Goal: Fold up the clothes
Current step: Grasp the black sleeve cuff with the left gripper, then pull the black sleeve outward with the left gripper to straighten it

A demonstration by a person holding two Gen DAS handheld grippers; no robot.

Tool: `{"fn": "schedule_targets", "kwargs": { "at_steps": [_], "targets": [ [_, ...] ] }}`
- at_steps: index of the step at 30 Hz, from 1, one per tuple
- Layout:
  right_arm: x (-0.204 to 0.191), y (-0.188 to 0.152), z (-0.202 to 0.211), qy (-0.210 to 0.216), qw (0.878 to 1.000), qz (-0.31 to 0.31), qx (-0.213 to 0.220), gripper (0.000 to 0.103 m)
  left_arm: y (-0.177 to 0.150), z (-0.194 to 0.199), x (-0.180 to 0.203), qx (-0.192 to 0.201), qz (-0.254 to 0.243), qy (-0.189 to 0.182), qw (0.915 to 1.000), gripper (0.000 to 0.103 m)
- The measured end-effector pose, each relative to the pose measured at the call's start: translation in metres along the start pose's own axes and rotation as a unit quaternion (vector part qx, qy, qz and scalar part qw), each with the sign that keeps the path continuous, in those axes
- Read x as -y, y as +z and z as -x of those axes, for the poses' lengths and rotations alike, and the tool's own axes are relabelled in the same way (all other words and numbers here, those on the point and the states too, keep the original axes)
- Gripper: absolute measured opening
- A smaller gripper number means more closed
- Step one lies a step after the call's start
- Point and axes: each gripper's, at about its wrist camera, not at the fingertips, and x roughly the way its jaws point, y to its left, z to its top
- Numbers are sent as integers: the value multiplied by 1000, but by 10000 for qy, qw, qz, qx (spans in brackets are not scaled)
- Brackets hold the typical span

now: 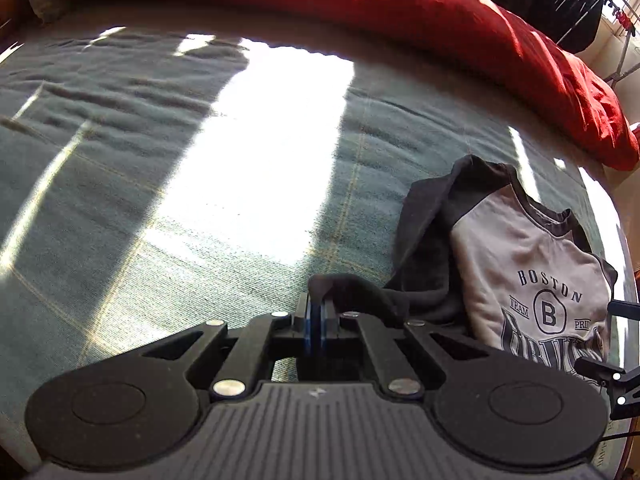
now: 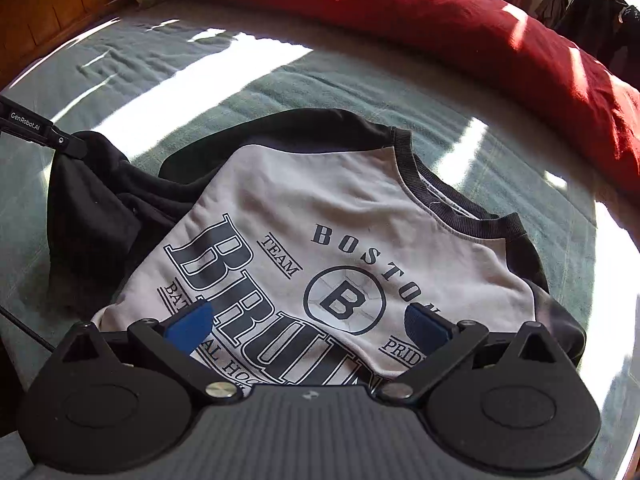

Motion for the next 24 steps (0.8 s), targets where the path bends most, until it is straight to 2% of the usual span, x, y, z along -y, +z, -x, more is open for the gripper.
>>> {"fn": "schedule_targets", "kwargs": {
  "at_steps": [6,13,18,22,23,24],
  "targets": [
    [-11,26,4,-213,9978,-613,162,103,50,0,-29,180,-642,296,9973,2],
    [-32,49,-5,-383,9956,-826,237,103,105,-10,-59,384,-1298,707,9883,2],
    [-43,64,-15,-468,9948,-873,241,103,154,-23,-83,675,-1418,1025,9823,2],
    [-51,74,-23,-476,9950,-855,210,103,179,-50,-97,515,-1279,886,9865,4],
    [-53,76,-26,-473,9952,-840,190,103,181,-58,-99,419,-1303,829,9871,10],
    [-56,78,-29,-470,9953,-826,170,103,182,-65,-99,340,-1356,804,9869,11]
  ]
}}
